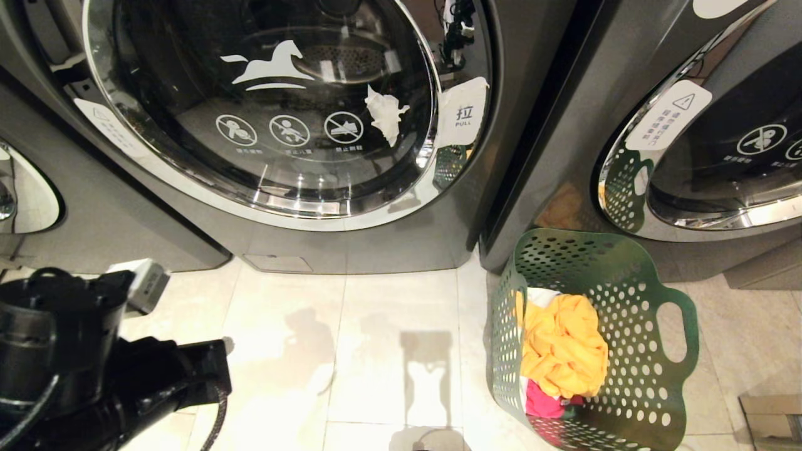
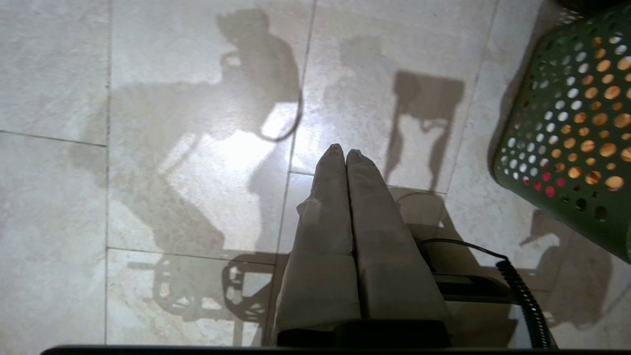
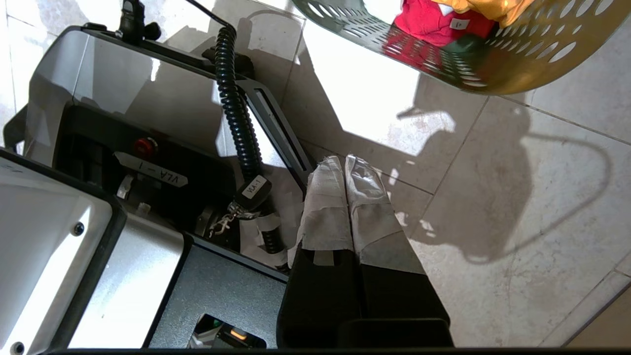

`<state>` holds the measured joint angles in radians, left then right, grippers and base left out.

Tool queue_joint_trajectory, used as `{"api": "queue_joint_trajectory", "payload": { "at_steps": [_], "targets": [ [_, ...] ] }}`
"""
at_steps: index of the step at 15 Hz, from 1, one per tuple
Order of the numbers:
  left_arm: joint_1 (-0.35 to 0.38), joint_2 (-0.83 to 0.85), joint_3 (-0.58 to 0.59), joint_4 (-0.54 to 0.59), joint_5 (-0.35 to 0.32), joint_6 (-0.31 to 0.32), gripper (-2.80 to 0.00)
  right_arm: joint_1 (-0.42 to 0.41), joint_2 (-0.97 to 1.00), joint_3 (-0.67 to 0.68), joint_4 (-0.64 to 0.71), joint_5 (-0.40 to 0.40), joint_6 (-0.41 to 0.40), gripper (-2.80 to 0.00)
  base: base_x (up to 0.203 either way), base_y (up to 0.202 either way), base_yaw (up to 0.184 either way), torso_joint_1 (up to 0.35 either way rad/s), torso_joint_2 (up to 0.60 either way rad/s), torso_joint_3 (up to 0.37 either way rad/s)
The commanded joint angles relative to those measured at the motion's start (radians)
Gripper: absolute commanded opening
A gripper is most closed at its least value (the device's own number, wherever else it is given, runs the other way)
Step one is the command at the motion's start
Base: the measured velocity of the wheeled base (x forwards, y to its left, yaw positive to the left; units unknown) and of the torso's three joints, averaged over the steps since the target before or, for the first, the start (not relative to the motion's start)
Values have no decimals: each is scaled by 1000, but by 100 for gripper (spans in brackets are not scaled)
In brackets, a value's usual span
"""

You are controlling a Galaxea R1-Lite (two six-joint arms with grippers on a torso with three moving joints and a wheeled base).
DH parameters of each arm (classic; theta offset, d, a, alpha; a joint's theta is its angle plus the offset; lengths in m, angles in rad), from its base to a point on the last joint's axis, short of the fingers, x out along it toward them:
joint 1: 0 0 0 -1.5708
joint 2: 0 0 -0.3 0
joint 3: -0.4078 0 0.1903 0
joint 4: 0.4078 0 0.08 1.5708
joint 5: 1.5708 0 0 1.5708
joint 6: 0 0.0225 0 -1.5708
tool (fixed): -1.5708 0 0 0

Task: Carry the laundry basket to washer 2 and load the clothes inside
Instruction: Open the lid of the washing machine

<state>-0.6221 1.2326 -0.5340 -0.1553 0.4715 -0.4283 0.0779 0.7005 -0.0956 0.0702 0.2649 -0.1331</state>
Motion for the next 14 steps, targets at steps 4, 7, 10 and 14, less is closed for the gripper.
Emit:
{"api": "queue_joint_trajectory", "payload": {
  "at_steps": [4, 7, 10, 14],
  "targets": [
    [176, -135, 125, -2, 21, 68, -280, 6, -45, 16, 0, -1, -6, -280, 0, 0, 0, 0, 0, 0],
    [360, -170, 173, -8, 27, 126, -280, 6, -60, 16, 0, -10, -59, -280, 0, 0, 0, 0, 0, 0],
    [391, -207, 214, -2, 35, 138, -280, -19, -62, 16, 2, -50, -62, -280, 0, 0, 0, 0, 0, 0],
    [412, -253, 251, -1, 59, 152, -280, -150, -172, 16, 1, -56, -58, -280, 0, 0, 0, 0, 0, 0]
  ]
}}
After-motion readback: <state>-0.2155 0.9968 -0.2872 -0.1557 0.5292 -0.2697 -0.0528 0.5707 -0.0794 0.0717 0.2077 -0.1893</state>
